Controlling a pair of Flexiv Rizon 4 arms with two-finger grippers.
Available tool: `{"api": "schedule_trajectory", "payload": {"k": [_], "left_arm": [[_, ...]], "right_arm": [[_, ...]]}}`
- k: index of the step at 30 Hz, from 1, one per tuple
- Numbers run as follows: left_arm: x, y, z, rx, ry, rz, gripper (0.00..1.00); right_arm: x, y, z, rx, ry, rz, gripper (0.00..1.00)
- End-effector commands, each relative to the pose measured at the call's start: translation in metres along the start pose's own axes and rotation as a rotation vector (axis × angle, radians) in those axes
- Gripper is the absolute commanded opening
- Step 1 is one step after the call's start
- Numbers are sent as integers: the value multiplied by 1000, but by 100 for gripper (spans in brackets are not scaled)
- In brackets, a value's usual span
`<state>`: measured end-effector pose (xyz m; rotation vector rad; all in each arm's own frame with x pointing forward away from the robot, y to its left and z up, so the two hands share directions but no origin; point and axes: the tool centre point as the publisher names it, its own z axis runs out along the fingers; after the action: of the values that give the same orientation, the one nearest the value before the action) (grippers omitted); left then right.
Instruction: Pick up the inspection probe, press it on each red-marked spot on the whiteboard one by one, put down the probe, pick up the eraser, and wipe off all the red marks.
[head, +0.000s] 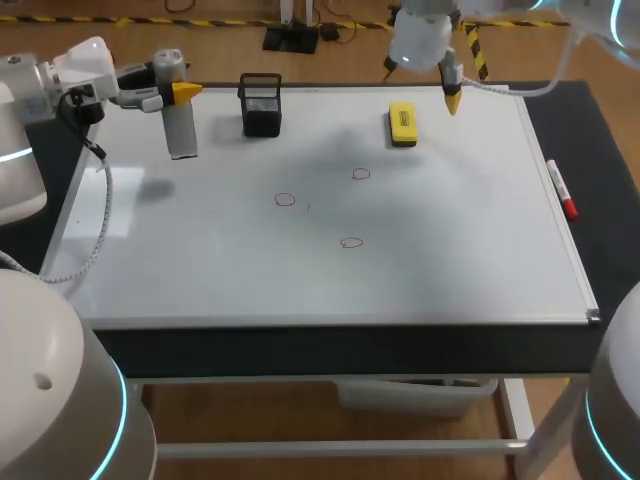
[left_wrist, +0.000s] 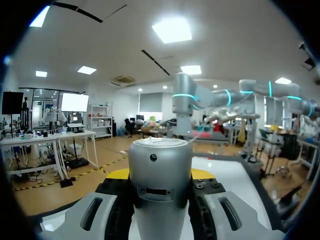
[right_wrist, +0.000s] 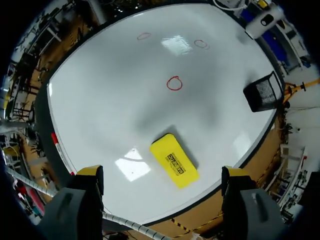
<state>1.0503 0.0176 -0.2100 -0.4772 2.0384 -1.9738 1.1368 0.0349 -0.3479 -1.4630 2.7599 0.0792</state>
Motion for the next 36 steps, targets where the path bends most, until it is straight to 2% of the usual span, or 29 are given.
{"api": "schedule_trajectory", "payload": {"k": [1,12,16,36], "left_arm": [[1,0,1,2,-4,2,0],[1,0,1,2,-4,2,0],[1,0,1,2,-4,2,0],[1,0,1,2,-4,2,0]], "right_arm": [[7,2,2,-5,-14,-89,100],[5,1,20,-34,19,-316,100],[1,3,27,-21,47,-373,100],[-15,-5,53,-47,52,-467,100]]}}
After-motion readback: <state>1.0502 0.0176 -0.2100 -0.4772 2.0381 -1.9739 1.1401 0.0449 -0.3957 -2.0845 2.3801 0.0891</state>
